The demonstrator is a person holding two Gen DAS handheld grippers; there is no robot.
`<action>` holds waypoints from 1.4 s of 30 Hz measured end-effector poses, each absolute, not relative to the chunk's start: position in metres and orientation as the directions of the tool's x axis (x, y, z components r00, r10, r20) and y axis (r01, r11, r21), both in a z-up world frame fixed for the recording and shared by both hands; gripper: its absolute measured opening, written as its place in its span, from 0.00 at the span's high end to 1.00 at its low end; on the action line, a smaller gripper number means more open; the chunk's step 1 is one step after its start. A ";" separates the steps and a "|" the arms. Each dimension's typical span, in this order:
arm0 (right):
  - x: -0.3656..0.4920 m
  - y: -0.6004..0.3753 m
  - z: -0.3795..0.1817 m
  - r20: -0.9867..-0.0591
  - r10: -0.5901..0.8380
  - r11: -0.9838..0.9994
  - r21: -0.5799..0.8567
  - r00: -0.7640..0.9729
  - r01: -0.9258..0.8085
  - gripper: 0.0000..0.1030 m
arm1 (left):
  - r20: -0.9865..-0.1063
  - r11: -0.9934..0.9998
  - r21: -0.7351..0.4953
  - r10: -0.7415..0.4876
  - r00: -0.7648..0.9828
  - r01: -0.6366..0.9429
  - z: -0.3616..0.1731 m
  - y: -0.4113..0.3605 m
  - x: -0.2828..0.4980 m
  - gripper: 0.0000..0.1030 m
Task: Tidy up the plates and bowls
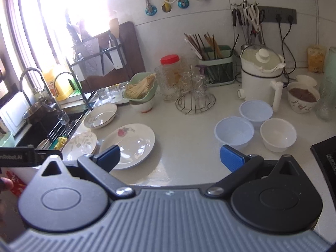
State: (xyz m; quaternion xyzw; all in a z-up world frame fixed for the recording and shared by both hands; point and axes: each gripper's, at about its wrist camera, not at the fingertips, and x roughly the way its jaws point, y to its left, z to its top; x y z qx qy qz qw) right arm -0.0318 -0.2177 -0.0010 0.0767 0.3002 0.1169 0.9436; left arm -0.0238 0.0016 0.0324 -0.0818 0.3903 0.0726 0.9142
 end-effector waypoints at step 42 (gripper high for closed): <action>-0.004 -0.161 -0.013 -0.588 0.249 0.958 0.264 0.769 -0.108 0.00 | -0.785 0.991 -0.093 -0.013 0.619 -0.097 0.003 0.066 0.037 0.00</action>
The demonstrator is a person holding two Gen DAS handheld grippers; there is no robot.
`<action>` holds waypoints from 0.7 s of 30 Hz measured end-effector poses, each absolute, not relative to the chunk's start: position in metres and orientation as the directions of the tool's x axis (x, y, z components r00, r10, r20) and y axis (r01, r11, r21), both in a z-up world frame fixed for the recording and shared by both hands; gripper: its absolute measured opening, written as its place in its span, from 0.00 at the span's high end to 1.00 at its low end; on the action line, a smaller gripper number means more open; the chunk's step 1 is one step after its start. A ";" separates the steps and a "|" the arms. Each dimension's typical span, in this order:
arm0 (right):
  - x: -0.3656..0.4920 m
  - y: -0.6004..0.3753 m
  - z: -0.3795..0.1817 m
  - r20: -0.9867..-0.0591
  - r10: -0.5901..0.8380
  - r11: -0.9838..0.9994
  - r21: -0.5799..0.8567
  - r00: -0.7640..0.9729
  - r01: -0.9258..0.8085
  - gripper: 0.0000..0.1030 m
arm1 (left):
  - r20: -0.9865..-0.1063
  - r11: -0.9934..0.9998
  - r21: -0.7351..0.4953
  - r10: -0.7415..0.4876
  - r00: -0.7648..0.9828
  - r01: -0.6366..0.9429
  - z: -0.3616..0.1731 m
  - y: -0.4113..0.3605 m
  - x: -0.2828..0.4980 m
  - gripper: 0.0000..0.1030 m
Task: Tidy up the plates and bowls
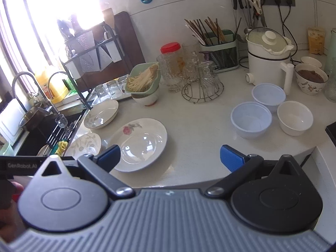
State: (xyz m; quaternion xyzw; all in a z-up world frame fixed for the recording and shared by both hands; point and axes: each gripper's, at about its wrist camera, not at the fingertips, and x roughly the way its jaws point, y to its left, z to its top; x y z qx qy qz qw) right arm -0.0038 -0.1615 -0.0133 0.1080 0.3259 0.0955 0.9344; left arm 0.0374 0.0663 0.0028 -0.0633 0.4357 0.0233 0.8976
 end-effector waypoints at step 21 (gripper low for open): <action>0.057 -0.048 -0.020 -0.568 0.319 0.943 0.273 0.759 -0.191 0.03 | -0.792 0.965 -0.184 -0.034 0.609 -0.185 -0.022 0.204 0.087 0.00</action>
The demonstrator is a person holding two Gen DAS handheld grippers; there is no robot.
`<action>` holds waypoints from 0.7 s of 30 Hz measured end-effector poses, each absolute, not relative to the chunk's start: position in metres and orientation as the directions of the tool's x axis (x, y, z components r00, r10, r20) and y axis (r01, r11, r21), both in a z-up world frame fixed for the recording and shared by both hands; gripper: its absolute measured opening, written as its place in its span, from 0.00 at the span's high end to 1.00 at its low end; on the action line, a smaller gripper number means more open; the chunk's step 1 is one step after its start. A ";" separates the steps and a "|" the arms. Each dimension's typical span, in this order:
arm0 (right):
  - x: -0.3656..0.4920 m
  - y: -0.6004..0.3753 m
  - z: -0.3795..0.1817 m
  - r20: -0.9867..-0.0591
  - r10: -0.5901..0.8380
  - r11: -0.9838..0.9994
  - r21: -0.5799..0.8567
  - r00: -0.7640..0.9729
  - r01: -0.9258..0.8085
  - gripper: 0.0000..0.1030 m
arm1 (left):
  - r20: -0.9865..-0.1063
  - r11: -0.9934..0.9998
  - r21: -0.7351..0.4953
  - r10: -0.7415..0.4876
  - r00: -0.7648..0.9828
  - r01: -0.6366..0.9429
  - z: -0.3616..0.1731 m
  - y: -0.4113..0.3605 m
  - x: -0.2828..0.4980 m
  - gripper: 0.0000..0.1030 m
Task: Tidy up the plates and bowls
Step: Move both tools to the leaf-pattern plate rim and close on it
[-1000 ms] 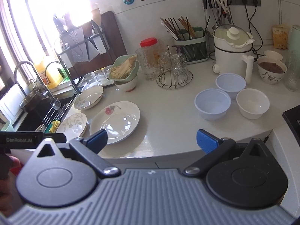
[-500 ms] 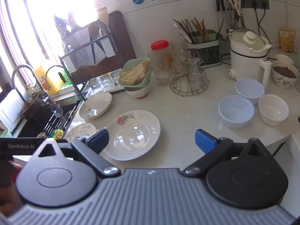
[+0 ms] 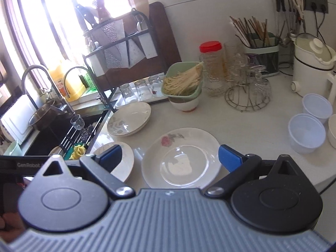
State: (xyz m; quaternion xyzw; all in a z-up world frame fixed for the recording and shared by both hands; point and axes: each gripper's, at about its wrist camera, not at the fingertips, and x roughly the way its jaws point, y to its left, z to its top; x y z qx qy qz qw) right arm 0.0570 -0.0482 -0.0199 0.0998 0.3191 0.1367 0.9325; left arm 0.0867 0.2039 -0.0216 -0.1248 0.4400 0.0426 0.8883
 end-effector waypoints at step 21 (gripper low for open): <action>0.132 0.078 -0.081 -0.729 0.417 0.909 0.318 0.543 -0.270 0.32 | -0.809 0.957 -0.210 -0.054 0.585 -0.202 -0.102 0.346 0.156 0.01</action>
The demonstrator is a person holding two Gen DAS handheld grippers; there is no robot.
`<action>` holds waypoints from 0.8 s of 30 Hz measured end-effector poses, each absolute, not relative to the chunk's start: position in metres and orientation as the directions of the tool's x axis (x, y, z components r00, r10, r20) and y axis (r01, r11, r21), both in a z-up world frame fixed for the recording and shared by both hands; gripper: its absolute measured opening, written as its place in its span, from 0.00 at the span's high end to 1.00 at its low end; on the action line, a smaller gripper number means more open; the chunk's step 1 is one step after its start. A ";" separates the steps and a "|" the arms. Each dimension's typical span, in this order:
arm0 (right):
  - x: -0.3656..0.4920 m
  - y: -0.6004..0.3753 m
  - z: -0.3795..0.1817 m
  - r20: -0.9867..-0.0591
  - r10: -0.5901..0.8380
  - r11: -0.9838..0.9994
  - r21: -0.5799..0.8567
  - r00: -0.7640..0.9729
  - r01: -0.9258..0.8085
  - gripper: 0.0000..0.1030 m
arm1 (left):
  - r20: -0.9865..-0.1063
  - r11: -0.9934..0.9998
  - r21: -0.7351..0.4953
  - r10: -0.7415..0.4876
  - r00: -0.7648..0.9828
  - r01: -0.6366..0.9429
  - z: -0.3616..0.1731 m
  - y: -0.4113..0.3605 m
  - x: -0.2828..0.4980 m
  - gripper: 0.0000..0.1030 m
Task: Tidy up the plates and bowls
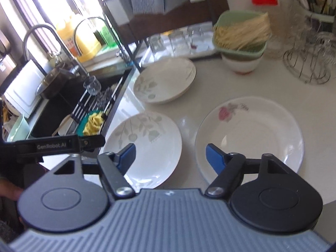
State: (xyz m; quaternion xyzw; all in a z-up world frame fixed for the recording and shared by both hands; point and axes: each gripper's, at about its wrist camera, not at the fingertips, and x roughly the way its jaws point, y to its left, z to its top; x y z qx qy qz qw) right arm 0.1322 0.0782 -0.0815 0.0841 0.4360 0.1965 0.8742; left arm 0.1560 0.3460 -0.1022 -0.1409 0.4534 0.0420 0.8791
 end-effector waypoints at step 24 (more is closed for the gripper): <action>0.172 0.114 -0.163 -0.862 0.335 0.941 0.322 0.381 -0.100 0.88 | -0.850 0.947 -0.315 -0.248 0.464 -0.070 -0.177 0.390 0.238 0.66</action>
